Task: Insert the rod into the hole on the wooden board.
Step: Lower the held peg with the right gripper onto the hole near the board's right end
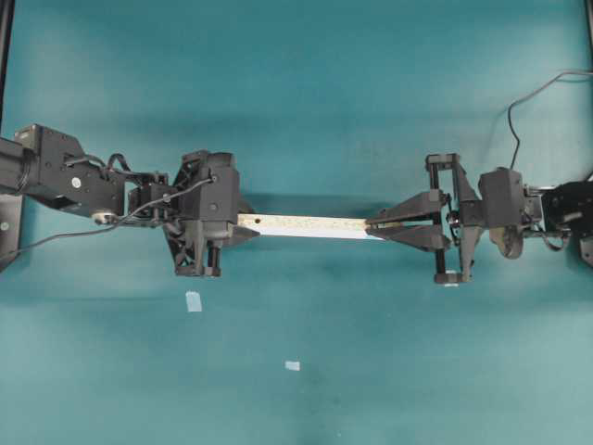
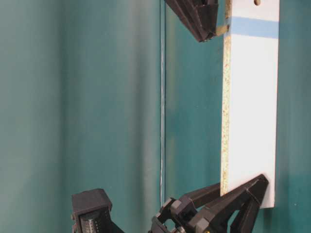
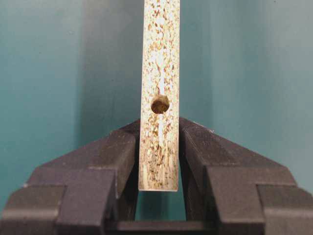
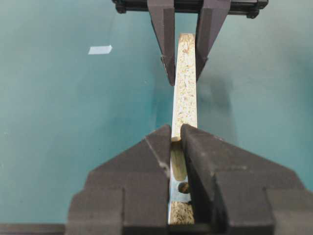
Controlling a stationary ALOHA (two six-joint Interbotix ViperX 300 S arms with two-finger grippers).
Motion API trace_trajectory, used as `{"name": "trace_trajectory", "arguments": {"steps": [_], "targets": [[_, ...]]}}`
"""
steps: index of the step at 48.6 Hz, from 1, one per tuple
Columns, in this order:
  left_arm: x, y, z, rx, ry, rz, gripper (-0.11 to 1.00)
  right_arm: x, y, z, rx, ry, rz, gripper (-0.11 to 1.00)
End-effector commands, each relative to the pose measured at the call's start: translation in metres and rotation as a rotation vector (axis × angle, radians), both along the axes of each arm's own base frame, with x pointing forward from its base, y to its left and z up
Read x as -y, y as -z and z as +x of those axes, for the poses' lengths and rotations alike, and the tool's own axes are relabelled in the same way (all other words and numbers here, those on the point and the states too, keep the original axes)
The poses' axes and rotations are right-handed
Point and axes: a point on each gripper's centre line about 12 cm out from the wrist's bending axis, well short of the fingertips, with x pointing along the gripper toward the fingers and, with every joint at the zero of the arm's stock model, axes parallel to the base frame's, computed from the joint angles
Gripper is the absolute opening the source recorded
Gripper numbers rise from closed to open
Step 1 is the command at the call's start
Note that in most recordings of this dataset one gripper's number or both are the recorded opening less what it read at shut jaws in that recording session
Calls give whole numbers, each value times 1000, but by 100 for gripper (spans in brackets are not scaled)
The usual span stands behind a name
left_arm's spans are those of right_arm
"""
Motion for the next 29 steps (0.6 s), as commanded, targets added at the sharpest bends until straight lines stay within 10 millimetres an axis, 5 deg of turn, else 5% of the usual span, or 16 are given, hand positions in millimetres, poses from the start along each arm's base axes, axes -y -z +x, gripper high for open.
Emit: {"name": "trace_trajectory", "arguments": {"steps": [1, 29], "targets": [[1, -6, 3, 18, -2, -5, 32, -1, -5, 2, 21, 0, 1, 12], [1, -6, 3, 18, -2, -5, 32, 2, 2, 0, -35, 21, 2, 12]]}}
